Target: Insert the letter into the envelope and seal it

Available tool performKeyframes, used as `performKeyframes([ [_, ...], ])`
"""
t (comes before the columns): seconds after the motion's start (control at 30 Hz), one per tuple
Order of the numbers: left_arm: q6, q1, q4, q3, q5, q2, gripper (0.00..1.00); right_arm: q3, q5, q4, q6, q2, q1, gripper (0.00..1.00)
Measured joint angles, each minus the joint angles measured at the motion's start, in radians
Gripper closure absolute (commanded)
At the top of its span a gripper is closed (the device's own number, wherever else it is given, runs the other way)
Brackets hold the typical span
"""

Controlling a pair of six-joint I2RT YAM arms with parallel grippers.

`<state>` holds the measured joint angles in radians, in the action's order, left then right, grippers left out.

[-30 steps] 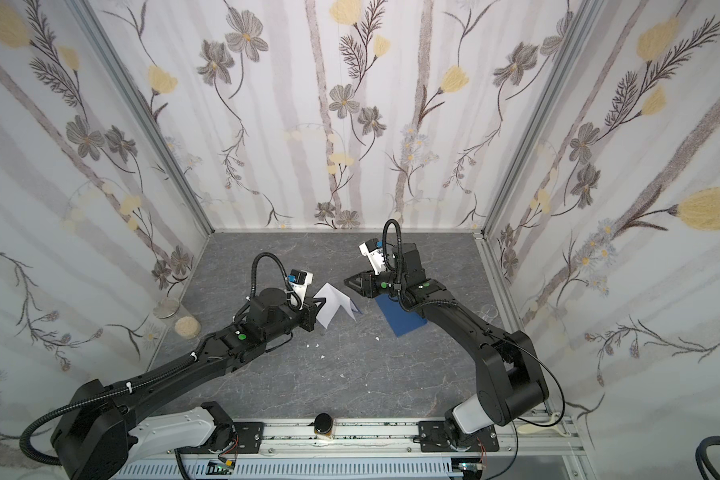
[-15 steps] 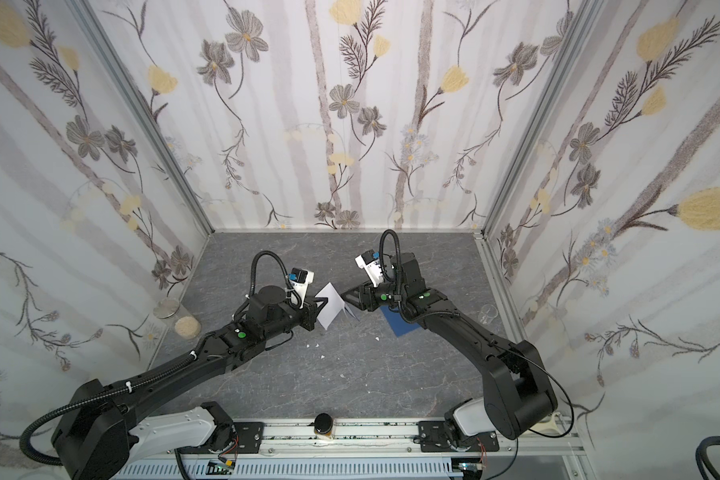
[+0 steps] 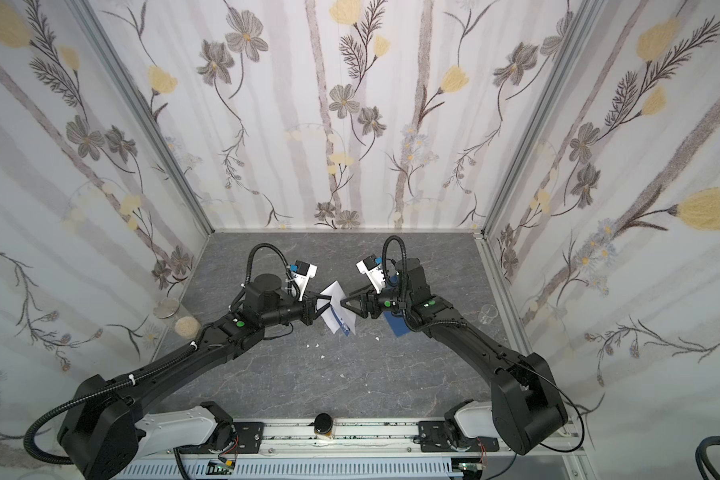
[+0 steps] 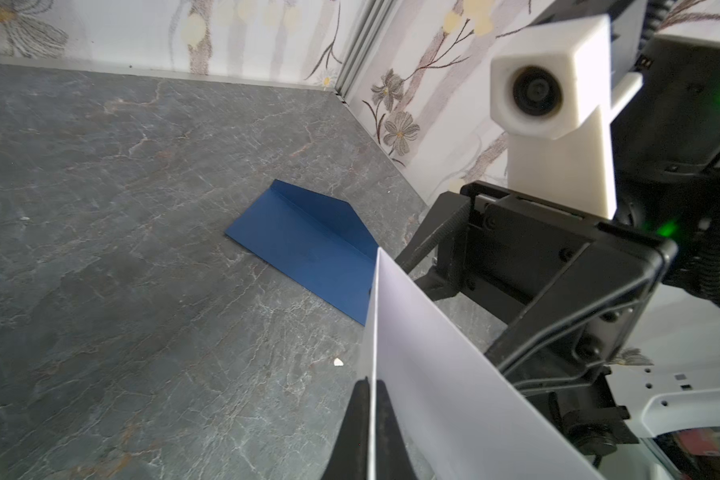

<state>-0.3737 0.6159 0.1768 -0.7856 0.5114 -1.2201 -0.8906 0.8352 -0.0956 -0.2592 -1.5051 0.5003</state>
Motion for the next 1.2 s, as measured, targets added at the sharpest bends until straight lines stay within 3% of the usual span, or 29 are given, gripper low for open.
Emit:
performKeyframes([
  [0.67, -0.125, -0.059, 0.012, -0.051, 0.258, 0.002, 1.00, 0.115, 0.111, -0.080, 0.016, 0.084, -0.005, 0.34],
  [0.8, -0.149, -0.066, 0.015, -0.058, 0.295, -0.004, 1.00, 0.128, 0.147, -0.133, -0.018, 0.091, -0.006, 0.39],
  [1.03, -0.162, -0.070, 0.031, -0.058, 0.330, -0.009, 1.00, 0.128, 0.211, -0.200, -0.059, 0.092, -0.006, 0.59],
  [1.2, -0.177, -0.076, 0.043, -0.058, 0.335, -0.009, 1.00, 0.128, 0.232, -0.221, -0.073, 0.080, -0.006, 0.67],
])
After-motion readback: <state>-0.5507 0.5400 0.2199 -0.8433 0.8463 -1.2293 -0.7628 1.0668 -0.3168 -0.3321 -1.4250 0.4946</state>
